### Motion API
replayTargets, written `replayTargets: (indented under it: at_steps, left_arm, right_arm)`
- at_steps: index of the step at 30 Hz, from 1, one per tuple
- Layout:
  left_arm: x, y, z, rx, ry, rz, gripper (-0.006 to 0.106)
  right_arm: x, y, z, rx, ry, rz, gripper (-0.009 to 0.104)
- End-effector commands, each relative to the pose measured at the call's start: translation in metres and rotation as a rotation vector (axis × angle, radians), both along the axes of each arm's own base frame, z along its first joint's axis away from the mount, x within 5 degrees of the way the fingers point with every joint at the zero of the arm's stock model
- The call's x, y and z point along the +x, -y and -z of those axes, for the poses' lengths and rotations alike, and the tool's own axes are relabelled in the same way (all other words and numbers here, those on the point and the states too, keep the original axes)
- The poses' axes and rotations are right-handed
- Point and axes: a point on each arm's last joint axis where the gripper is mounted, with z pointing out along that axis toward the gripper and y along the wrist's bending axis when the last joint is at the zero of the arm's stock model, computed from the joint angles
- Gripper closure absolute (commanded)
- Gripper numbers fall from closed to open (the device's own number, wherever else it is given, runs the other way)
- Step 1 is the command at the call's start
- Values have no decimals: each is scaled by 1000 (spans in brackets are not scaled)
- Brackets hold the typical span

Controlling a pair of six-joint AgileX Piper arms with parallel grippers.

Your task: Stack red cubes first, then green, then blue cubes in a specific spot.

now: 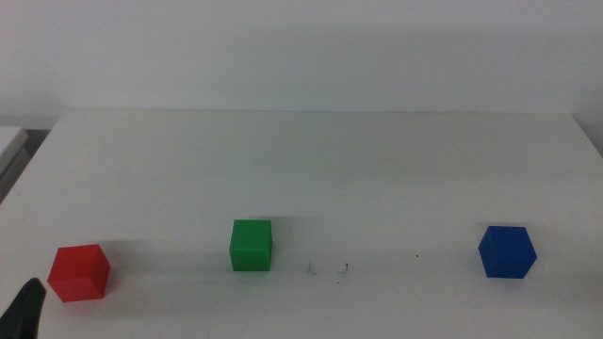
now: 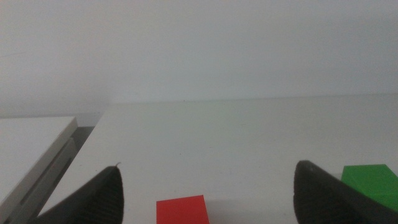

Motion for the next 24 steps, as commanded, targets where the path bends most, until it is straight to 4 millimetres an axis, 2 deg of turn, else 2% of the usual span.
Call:
replayTargets:
  at_steps: [1, 4, 9, 12, 17, 24]
  left_arm:
    - [0, -1, -3, -4, 5, -10, 7]
    - [10, -3, -32, -12, -91, -53, 7]
    - [44, -6, -88, -93, -422, -102, 7]
    - [65, -7, -102, -96, -614, -101, 7]
    - [105, -8, -101, -130, -831, -90, 7]
    - [160, -12, -66, -192, -1054, -130, 7]
  right_arm:
    - [0, 0, 0, -19, 9, 5, 2]
    - [0, 0, 0, -19, 9, 5, 2]
    - [0, 0, 0, -19, 9, 5, 2]
    - [0, 0, 0, -19, 9, 5, 2]
    - [0, 0, 0, -19, 9, 5, 2]
    - [0, 0, 0, -19, 9, 5, 2]
